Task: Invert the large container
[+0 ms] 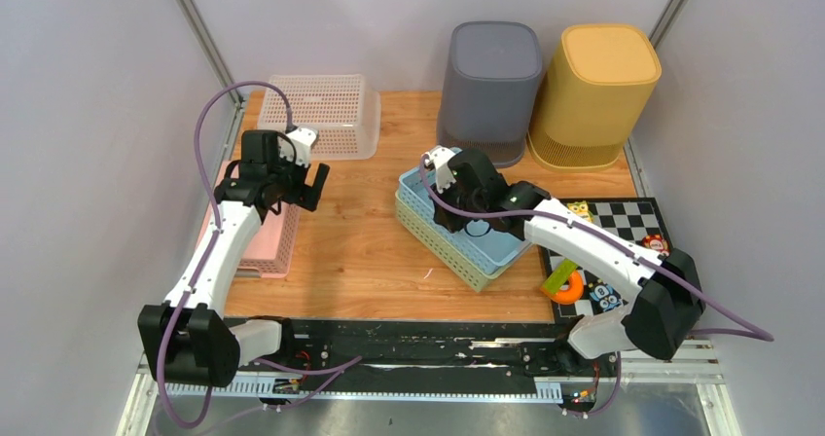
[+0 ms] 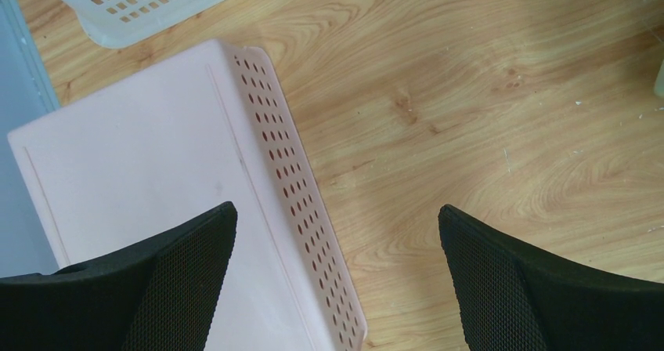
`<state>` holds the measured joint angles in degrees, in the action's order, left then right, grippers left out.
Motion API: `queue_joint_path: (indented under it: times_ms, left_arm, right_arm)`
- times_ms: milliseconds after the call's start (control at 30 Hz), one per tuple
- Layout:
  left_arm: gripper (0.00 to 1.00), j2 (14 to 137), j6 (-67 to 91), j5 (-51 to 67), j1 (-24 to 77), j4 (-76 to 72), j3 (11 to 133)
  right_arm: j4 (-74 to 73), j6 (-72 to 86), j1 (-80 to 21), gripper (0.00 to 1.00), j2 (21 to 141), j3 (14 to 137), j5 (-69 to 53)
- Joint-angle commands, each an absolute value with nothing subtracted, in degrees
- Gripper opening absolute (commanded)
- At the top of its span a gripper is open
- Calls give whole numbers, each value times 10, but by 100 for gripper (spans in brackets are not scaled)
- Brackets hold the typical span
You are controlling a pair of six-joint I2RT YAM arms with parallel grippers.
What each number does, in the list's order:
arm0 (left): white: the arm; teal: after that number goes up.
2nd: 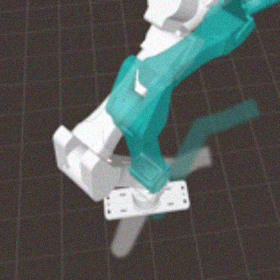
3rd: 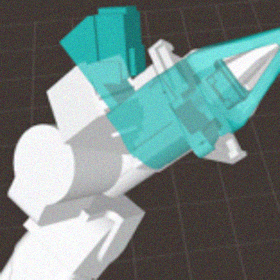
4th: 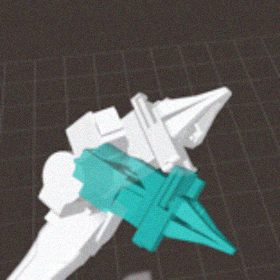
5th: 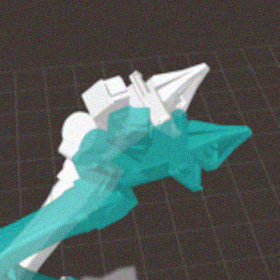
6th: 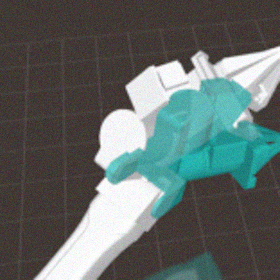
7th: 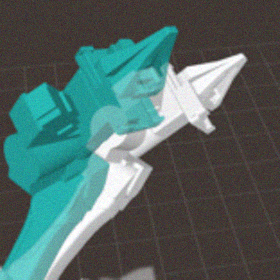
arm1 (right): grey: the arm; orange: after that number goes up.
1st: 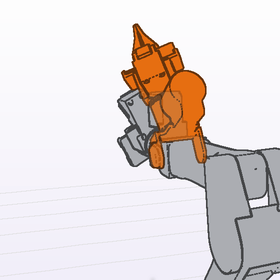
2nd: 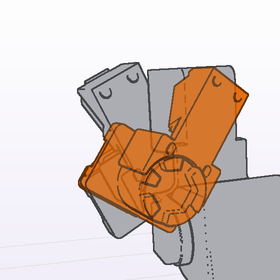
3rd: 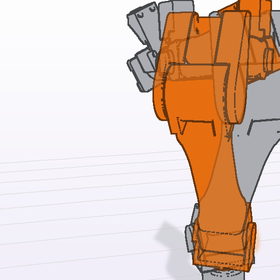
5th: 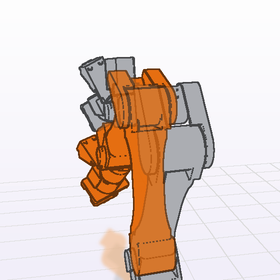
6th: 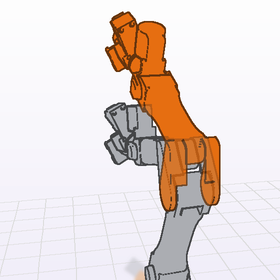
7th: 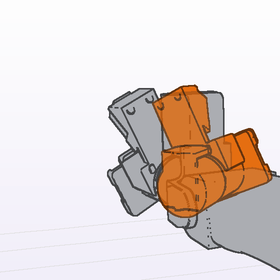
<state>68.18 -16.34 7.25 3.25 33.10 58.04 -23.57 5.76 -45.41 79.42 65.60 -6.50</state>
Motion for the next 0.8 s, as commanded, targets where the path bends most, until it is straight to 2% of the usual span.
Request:
queue_joint_path:
  times_ms: [0,500,667,767]
  left_arm:
    - [100,662,-183,92,37,324,581]
    - [100,641,-231,147,81,322,562]
    - [100,649,-250,154,123,312,557]
    - [100,666,-265,145,152,300,551]
  right_arm:
    - [-241,39,-461,2,774,675,-116]
    - [-262,3,-452,2,742,753,-33]
    - [-261,3,-438,2,739,773,-39]
    - [-264,12,-419,2,730,801,-85]
